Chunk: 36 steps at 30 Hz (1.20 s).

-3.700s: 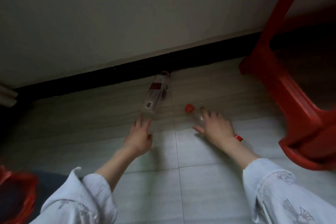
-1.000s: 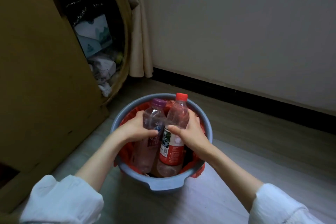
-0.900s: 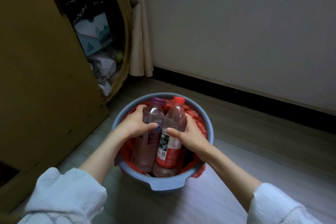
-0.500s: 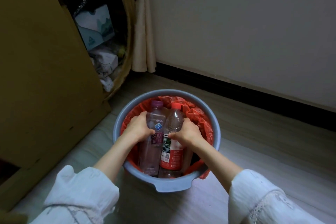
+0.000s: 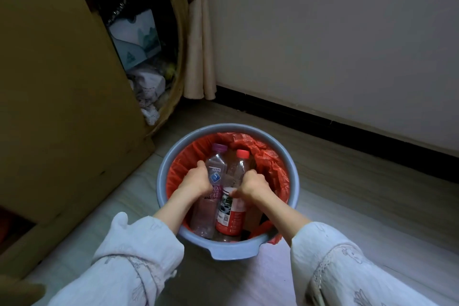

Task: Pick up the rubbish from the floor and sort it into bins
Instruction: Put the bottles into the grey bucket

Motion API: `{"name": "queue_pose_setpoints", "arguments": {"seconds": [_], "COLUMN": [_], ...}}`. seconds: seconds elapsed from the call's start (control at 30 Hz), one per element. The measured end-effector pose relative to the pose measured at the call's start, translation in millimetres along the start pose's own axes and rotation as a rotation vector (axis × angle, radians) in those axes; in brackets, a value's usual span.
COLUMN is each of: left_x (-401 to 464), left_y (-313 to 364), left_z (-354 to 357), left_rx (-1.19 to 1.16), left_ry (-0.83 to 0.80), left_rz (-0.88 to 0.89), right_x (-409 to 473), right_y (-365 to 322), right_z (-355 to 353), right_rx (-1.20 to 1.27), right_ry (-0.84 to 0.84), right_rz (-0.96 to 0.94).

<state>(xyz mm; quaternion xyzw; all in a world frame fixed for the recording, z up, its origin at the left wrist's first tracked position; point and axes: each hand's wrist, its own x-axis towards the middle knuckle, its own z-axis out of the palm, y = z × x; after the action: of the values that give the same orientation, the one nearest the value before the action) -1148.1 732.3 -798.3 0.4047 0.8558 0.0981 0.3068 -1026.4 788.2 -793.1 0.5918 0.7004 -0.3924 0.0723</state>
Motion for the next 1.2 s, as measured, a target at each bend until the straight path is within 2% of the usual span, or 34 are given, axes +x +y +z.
{"name": "queue_pose_setpoints", "arguments": {"seconds": [0.17, 0.23, 0.4, 0.53, 0.67, 0.87, 1.07, 1.2], "left_x": [-21, -40, -118, -205, -285, -384, -444, -462], "left_y": [3, 14, 46, 70, 110, 159, 158, 143], "left_z": [-5, -26, -111, -201, -305, -447, -522, -546], "left_rx": [-0.109, -0.105, -0.167, -0.275, -0.406, -0.669, -0.802, -0.829], "left_ry": [-0.167, -0.167, -0.162, -0.157, -0.067, 0.139, 0.339, 0.396], "left_rz": [-0.103, -0.127, -0.069, -0.086, -0.141, -0.126, -0.145, -0.135], "right_x": [-14, -35, -118, -208, -297, -407, -471, -487], "right_y": [-5, -11, -35, -89, -168, -265, -317, -342], "right_z": [-3, -21, -93, -178, -263, -365, -393, -385], "right_rx": [-0.036, -0.041, 0.037, 0.056, 0.041, 0.118, 0.190, 0.184], "right_ry": [-0.117, -0.186, -0.188, -0.172, -0.190, -0.172, -0.221, -0.255], "right_rz": [0.044, 0.043, -0.056, -0.115, -0.218, -0.355, -0.485, -0.521]}}
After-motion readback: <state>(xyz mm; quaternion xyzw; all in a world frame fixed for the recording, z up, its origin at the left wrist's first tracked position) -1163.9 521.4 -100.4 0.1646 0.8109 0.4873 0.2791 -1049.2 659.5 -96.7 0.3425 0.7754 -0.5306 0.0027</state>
